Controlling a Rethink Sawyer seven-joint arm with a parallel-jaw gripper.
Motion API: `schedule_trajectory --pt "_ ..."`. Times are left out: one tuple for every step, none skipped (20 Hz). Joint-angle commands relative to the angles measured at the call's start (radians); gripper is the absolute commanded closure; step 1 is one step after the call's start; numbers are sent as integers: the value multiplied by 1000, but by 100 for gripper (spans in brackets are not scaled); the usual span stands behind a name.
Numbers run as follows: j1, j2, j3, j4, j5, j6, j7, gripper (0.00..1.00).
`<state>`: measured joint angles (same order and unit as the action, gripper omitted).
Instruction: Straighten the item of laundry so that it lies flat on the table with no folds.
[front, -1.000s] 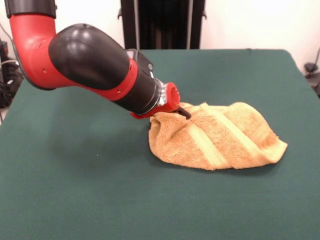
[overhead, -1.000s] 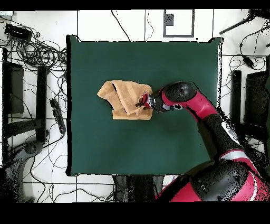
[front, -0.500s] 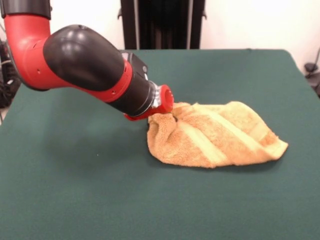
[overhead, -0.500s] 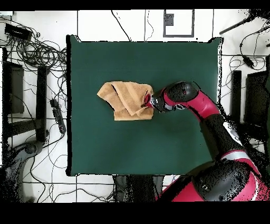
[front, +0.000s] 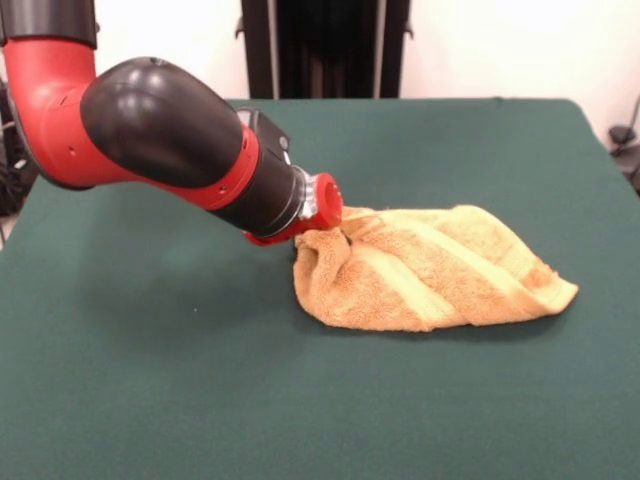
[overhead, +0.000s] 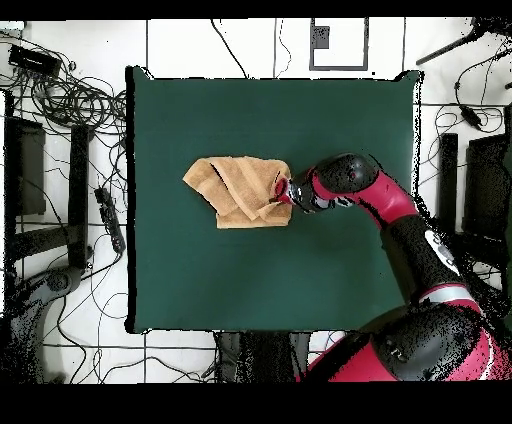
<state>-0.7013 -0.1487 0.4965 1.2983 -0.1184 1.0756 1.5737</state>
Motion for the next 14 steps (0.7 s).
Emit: schedule_trajectory --pt "0 50 39 -114 -119 -17 -256 100" --pt "-2 50 41 -116 -120 -13 -258 100" --pt "-4 49 43 -118 -122 -8 -260 100" --pt "-4 50 44 -122 -125 -3 -255 100" --pt "-3 51 45 -127 -128 2 -250 0" --pt "-5 51 47 -123 -130 0 -251 0" --pt "-8 50 49 -119 -131 -3 -253 0" --pt "-10 50 52 -115 -132 -5 -255 0" --pt "-12 50 54 -111 -133 -8 -257 0" --pt "-14 50 56 -112 -135 -7 -252 0" --pt "-20 45 57 -96 -139 -15 -242 0" --pt "-23 41 58 -91 -145 -14 -244 0" --pt "-26 37 59 -86 -151 -14 -246 0" --pt "-28 35 61 -85 -155 -12 -244 0"
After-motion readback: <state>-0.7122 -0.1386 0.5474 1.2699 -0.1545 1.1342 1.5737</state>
